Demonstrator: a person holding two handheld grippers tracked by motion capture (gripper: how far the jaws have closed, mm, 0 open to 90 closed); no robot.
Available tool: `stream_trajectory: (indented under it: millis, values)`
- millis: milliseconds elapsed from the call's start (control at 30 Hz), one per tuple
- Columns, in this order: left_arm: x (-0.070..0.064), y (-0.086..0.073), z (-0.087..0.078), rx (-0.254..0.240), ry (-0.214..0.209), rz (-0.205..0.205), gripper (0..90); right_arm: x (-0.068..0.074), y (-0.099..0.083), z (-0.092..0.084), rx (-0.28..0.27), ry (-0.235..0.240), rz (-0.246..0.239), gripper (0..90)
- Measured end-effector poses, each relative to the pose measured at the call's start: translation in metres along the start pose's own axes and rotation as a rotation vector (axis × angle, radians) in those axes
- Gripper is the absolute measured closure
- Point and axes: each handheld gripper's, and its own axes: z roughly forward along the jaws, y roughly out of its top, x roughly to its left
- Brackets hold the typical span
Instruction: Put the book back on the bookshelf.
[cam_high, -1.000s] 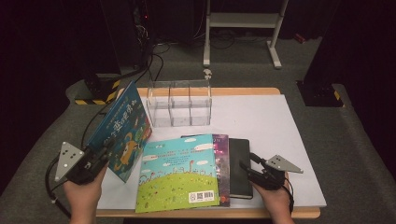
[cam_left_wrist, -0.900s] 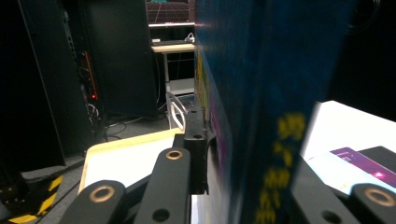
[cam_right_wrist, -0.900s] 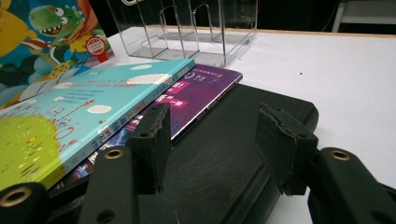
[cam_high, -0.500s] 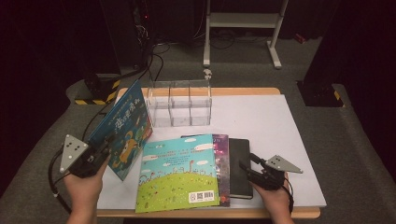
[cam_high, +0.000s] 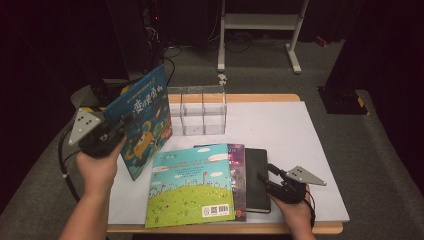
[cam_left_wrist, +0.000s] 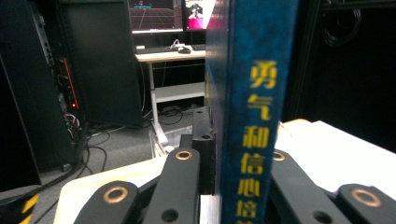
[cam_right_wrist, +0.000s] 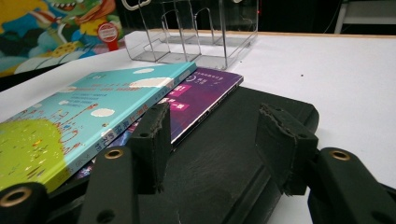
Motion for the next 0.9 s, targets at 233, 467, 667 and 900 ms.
stream_trajectory:
  millis: [233,467,667,900]
  values:
    - [0.004,0.010,0.043,-0.023,0.078,-0.015,83.1,-0.001,0.000,0.000,-0.001,0.002,0.001,45.1]
    - [0.002,0.004,0.088,-0.002,0.105,-0.011,83.0,-0.002,0.000,-0.002,-0.010,0.001,0.006,45.6]
    - [0.002,-0.003,0.117,0.002,0.129,-0.006,83.1,-0.005,0.000,-0.003,-0.014,0.003,0.019,45.8]
    - [0.004,-0.013,0.139,-0.007,0.146,-0.002,83.1,-0.005,-0.001,-0.002,-0.013,0.012,0.026,46.0]
